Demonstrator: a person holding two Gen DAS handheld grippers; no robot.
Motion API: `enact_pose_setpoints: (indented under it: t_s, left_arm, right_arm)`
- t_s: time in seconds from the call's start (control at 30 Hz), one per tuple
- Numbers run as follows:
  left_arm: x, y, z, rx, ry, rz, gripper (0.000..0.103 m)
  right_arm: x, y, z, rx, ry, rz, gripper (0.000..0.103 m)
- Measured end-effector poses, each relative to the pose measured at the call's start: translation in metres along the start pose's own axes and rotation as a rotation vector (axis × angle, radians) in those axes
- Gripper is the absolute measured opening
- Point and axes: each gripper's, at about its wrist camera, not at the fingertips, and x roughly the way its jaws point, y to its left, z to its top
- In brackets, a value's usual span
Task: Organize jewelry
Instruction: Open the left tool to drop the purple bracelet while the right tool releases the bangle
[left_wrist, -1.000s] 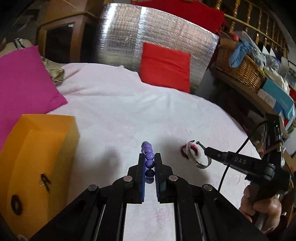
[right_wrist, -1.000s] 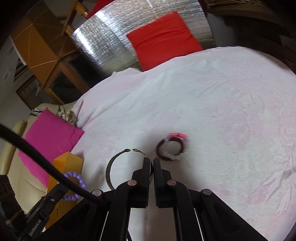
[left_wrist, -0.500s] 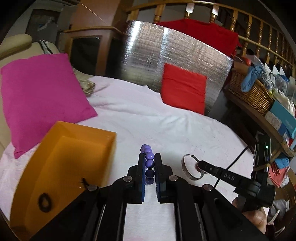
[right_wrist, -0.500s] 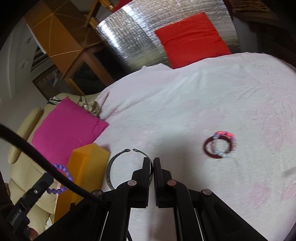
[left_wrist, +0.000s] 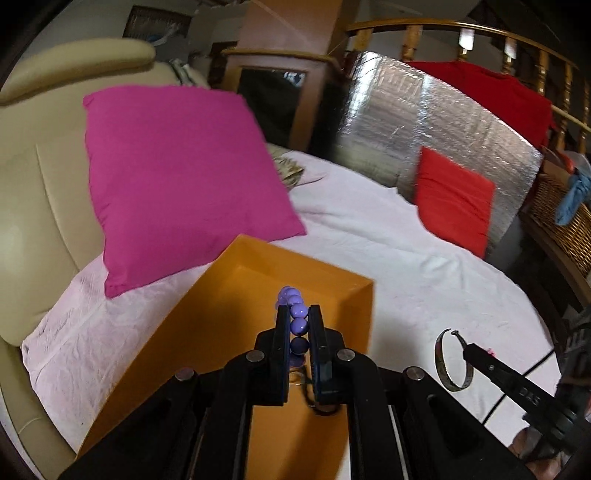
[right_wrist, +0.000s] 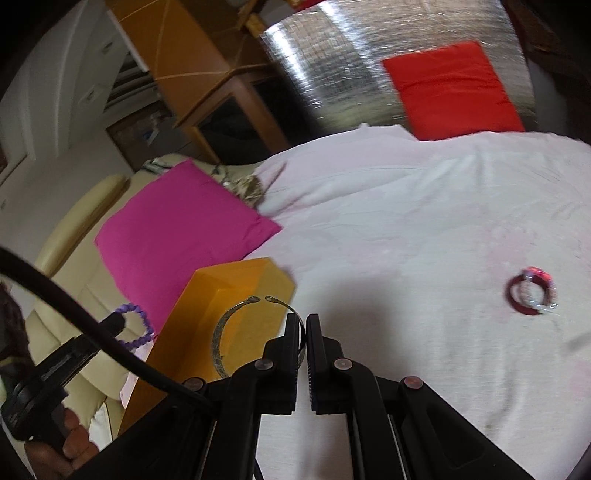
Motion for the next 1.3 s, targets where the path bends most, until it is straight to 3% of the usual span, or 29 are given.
enact_pose_setpoints:
  t_s: [0.27,0.47,1.07,1.2,1.3]
  left_arm:
    - [0.023,0.017,-0.001,0.018,0.035,0.086,0.009]
    - [0.030,0.024,0.002,0.015,0.039,0.128,0.009]
    - [0.048,0.036,0.006,0.013,0.066,0.179,0.010]
    - [0.055,0.041,0.005,-0.001,0.097,0.199,0.010]
    - [0.063,0.044,0.003,-0.018,0.136,0.198,0.022]
  right_arm:
    - [0.029,0.048,0.005,-0.086,0.013,0.022,0.005]
    - [0.060,0.075,0.023,-0.159,0.030,-0.017,0.005]
    - [0.141,0.094,0.032,-0.240,0.131,-0.113,0.005]
    - [0.151,0.091,0.033,-0.223,0.148,-0.122,0.010]
    - [0.155,0.083,0.035,-0.165,0.166,-0.105,0.011]
